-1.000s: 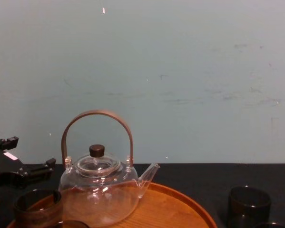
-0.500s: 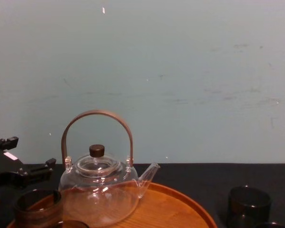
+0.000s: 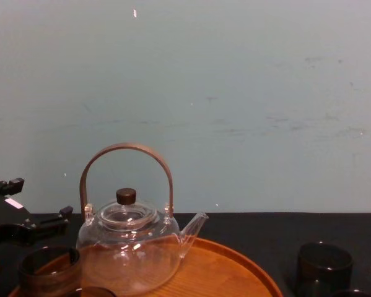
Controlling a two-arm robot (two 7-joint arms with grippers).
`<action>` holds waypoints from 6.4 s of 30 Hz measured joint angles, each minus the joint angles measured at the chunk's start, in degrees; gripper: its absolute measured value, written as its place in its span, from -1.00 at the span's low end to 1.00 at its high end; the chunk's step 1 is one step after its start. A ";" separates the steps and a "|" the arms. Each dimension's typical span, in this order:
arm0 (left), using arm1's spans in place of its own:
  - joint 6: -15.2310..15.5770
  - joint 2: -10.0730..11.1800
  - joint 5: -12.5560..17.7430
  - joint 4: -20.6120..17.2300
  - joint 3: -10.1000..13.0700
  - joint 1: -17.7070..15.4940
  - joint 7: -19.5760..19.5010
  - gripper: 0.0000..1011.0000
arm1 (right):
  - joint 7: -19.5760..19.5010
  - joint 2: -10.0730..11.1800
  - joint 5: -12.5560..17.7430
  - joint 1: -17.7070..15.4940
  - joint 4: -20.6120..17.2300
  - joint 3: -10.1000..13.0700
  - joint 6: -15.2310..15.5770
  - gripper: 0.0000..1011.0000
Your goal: Pick up the glass from the table and place it on the tray.
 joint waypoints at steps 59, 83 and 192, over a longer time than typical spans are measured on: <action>0.00 0.00 0.00 0.00 0.00 0.00 0.00 0.98 | -0.02 -2.28 -1.67 4.21 2.27 -2.71 0.39 0.79; 0.00 0.00 0.00 0.00 0.00 0.00 0.00 0.98 | 2.69 -6.00 -2.27 10.46 3.01 -6.03 -2.29 0.79; 0.00 0.00 0.00 0.00 0.00 0.00 0.00 0.98 | 7.17 -12.52 -2.95 15.32 9.50 -15.65 -5.44 0.98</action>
